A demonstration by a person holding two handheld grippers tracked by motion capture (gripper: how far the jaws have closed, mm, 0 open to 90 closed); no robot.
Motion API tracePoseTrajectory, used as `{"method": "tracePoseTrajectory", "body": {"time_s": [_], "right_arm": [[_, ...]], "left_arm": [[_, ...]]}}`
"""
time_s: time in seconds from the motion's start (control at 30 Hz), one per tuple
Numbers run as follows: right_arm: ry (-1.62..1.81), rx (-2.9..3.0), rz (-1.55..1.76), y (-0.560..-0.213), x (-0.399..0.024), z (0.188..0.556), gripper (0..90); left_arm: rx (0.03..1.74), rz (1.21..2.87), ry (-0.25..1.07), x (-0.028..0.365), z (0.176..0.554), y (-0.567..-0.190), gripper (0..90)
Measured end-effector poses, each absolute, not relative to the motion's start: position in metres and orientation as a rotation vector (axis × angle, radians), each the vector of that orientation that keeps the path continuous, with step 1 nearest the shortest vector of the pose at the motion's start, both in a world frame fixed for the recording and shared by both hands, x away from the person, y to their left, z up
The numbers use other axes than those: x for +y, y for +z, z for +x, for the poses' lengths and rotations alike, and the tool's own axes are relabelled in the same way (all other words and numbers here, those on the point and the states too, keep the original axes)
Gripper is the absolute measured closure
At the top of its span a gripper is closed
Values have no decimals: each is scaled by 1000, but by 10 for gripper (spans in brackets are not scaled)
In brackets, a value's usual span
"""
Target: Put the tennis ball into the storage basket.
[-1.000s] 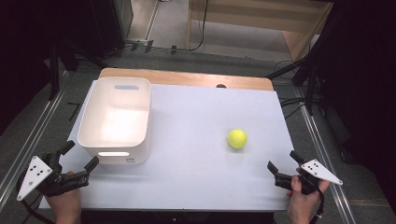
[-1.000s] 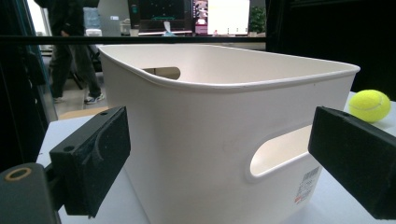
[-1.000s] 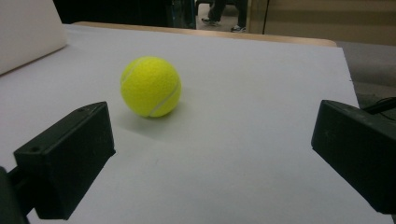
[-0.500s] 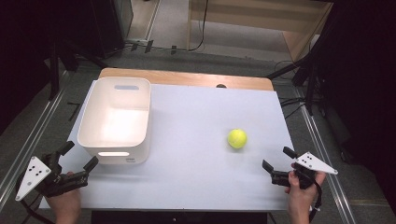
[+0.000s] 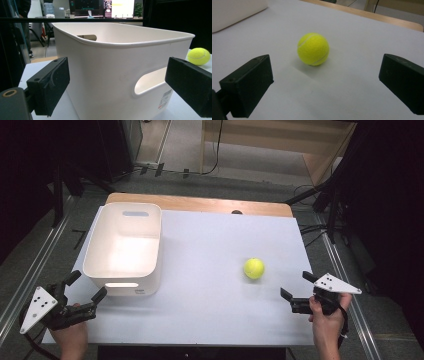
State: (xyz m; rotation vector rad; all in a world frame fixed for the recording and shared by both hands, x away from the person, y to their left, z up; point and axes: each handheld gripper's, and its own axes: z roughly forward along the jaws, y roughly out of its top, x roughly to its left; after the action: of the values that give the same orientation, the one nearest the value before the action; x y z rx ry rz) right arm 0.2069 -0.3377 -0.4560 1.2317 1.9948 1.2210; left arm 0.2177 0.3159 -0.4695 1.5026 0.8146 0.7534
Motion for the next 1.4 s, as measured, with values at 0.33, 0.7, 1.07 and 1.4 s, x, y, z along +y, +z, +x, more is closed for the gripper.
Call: {"method": "tracePoseTrajectory", "body": {"time_s": [0.33,0.7,1.07,1.4], "right_arm": [[1165,2090,1207,-441,-327,224,0],[1112,2159,1188,-435,-316,243,0],[1069,2222,1181,-428,-308,261,0],[1017,2282,1165,-422,-300,275,0]], "left_arm": [[812,1506,750,315,218,-469,58],[816,1502,748,314,219,-469,58],[815,1501,747,314,219,-469,58],[814,1502,747,314,218,-469,58]]}}
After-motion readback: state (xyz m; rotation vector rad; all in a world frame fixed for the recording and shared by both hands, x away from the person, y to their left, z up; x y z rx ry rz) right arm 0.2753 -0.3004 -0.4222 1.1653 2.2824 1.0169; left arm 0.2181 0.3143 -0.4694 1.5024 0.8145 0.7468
